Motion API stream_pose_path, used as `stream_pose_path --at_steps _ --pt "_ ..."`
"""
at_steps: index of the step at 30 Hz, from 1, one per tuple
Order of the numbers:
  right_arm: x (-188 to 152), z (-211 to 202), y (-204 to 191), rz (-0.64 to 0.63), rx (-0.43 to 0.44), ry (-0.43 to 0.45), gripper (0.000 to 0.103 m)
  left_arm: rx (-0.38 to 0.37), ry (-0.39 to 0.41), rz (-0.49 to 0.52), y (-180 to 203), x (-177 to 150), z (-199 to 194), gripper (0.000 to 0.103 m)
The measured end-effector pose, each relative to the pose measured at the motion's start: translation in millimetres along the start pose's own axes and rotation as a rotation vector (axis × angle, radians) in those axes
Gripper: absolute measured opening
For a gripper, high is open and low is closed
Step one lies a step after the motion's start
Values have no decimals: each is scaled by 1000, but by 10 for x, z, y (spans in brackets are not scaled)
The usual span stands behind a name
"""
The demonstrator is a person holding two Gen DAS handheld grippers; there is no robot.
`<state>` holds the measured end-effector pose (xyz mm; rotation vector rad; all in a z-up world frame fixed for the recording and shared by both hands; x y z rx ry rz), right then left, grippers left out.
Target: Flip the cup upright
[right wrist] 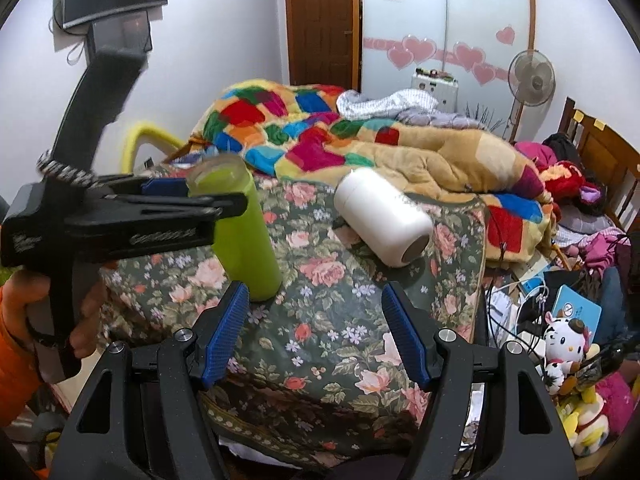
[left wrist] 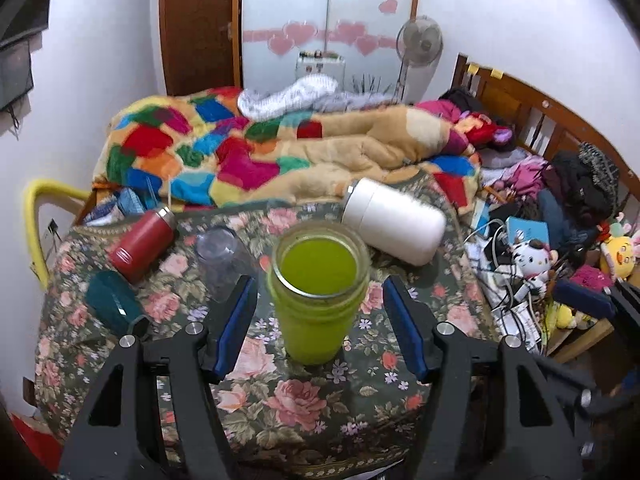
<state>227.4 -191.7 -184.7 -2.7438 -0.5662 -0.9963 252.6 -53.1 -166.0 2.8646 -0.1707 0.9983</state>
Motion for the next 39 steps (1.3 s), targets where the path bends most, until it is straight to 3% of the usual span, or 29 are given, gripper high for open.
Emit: stream_pose_path --at_steps 3,7,13,19,25,29,39 --pt "72 -255 -46 6 -5 63 66 4 76 8 -14 -7 -362 68" --pt "174 -600 -131 14 -5 157 66 28 235 17 -18 -33 -1038 71" --pt "288 -1188 -310 27 5 325 66 71 461 27 27 -138 -1896 86" --pt "295 -1660 -463 44 20 481 67 91 601 9 83 -315 -2431 97" --pt "237 -1870 -558 61 21 562 79 113 657 -46 42 -443 -2604 103" --pt "199 -1853 -590 66 -23 580 102 125 638 -81 -29 -505 -2543 103" --pt "108 -1781 -606 56 -49 542 103 150 614 -111 -132 -625 -2485 103"
Point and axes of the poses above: each gripper's, at about its wrist camera, not at the fingertips, and z roughly the way its jaws point, y to its right, x to its top, the point moved 7 cm from there along z, roughly the way its jaws point, and after that the axes turned 9 degrees about -y, right-handed, at the moved point
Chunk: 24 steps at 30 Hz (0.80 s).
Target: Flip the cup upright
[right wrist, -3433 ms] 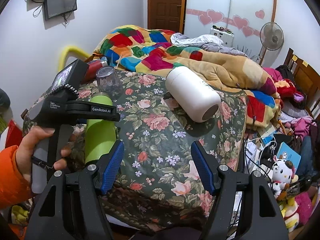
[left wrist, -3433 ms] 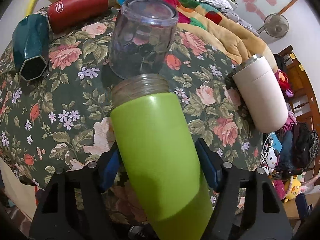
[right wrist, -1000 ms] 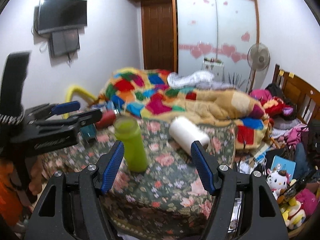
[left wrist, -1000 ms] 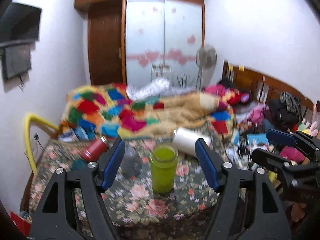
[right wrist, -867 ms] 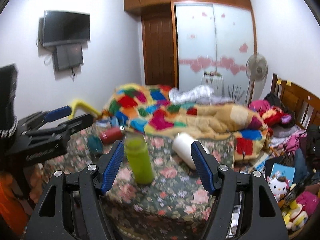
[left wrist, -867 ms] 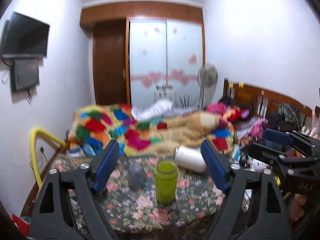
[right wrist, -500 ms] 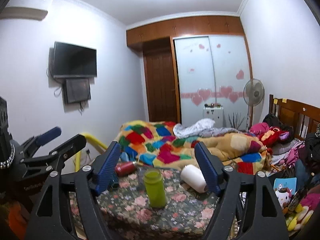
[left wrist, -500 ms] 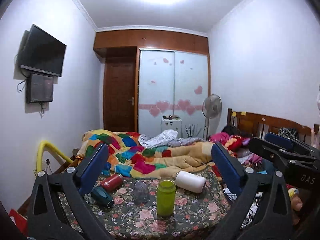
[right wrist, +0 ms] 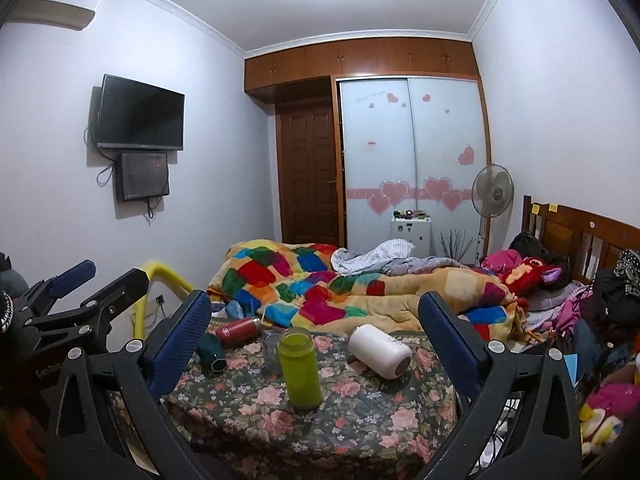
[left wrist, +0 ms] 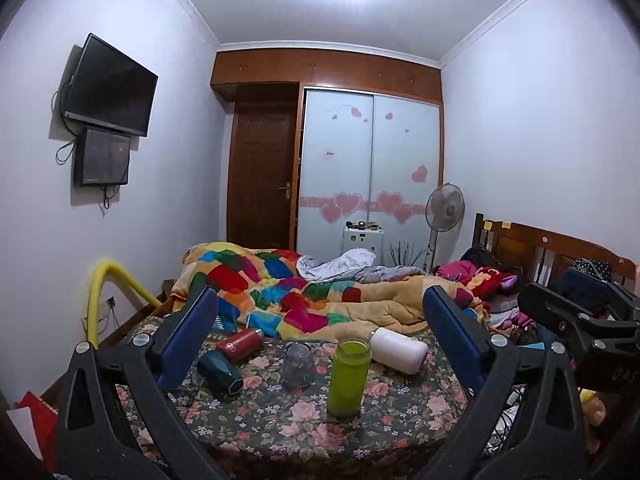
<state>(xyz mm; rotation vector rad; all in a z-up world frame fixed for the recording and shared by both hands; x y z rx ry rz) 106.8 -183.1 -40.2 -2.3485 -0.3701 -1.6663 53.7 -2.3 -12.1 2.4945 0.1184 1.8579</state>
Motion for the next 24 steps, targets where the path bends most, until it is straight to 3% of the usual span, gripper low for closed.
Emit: stream_pose_path --at_steps 24 --pt "-35 -7 -66 -15 11 -10 103 -2 -15 -20 -80 -44 26 103"
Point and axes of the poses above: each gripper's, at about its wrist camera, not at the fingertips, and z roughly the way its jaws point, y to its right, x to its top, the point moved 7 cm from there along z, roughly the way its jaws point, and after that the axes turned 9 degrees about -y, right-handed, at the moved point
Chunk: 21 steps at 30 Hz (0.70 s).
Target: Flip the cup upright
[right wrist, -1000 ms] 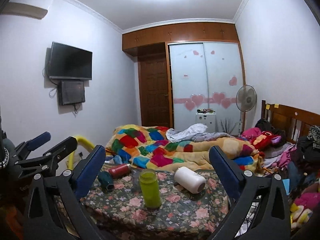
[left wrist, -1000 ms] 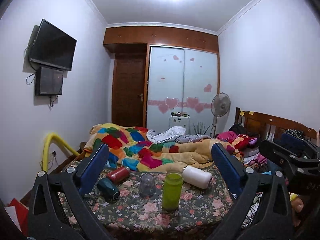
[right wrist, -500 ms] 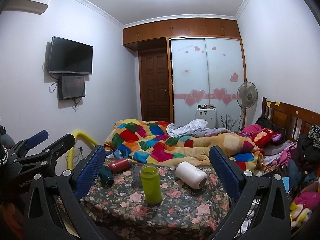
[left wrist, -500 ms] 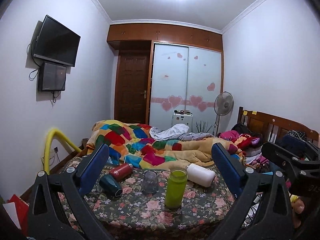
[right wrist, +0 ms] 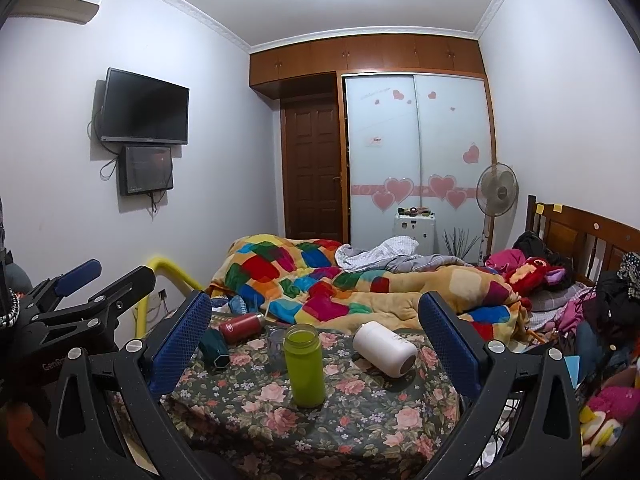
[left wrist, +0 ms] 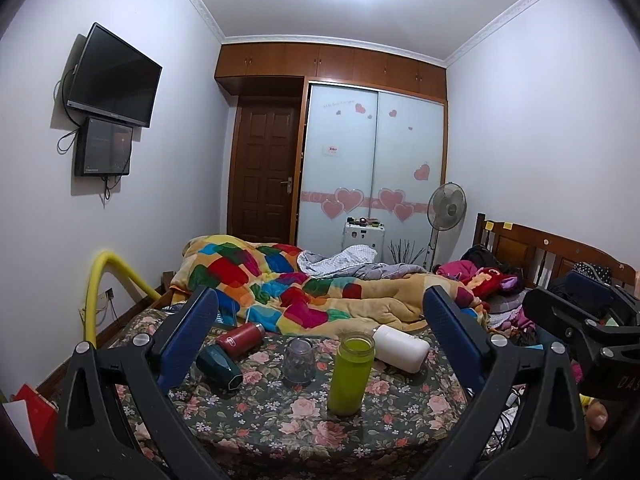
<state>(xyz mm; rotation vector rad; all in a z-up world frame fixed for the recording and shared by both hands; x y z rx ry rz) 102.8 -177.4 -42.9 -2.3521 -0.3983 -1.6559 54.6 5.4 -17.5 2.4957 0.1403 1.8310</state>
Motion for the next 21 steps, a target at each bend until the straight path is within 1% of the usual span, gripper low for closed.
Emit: stream_pose_path --at_steps 21 --pt "71 -79 0 -33 13 25 103 20 4 -18 -24 5 2 103"
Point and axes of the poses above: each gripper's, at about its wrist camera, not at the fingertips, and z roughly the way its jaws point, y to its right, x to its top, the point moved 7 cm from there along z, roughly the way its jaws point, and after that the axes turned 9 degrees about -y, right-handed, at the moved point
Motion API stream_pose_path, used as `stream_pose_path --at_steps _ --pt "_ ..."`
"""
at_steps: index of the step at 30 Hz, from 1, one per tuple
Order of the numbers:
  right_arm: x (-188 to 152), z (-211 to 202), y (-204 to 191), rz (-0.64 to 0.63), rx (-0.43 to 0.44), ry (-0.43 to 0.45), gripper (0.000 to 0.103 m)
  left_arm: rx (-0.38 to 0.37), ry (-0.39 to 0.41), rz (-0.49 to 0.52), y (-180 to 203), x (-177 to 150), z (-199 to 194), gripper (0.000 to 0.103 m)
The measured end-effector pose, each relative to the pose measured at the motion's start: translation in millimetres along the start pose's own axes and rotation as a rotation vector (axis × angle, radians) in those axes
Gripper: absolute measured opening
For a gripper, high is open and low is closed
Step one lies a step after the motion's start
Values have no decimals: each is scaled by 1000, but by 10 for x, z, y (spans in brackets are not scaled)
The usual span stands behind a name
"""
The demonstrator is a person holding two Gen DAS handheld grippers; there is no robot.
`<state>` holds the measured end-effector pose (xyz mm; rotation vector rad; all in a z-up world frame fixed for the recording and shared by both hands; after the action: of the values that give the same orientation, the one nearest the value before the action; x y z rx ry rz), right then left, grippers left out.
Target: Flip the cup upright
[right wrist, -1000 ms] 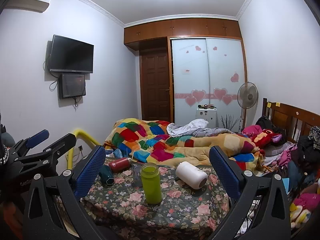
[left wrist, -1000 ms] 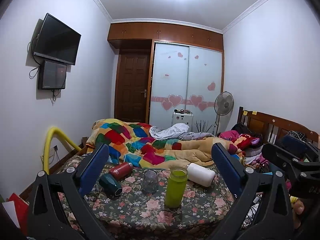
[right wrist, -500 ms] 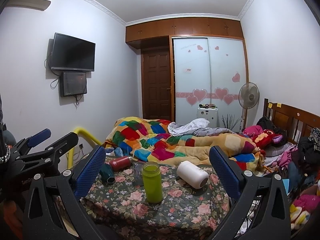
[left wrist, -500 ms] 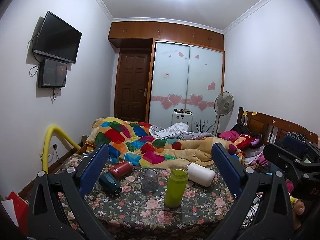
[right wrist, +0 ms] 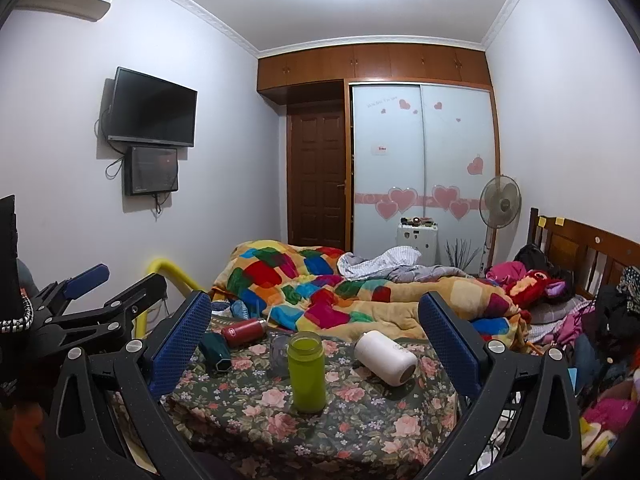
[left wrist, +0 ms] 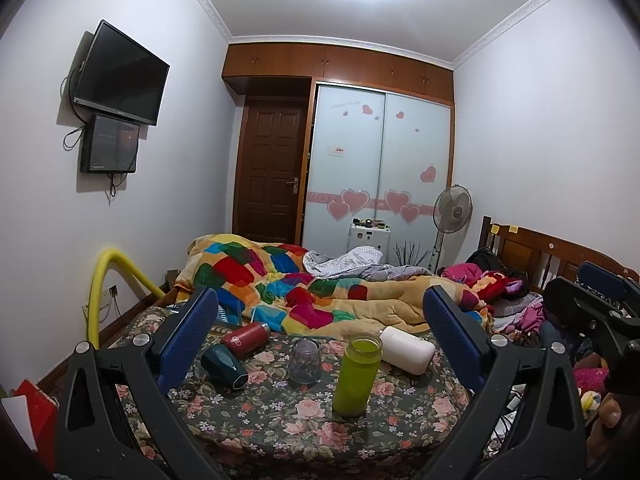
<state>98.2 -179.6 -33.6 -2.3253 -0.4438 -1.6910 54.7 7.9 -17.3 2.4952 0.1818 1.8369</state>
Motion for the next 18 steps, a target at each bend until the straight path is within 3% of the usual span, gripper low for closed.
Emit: stream_pose_path --at_steps 18 --pt "16 -12 -3 -3 3 1 103 -16 4 7 37 -2 -11 103"
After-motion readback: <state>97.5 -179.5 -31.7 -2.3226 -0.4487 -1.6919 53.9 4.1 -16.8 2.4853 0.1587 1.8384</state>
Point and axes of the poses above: each gripper's, at about its wrist camera, not at the fingertips, and z roughly the way its jaws point, y to its right, x to its top, the point moved 7 cm from there along z, roughly the way its jaws point, and after that the axes turned 9 degrees about -y, right-handed, at the moved point
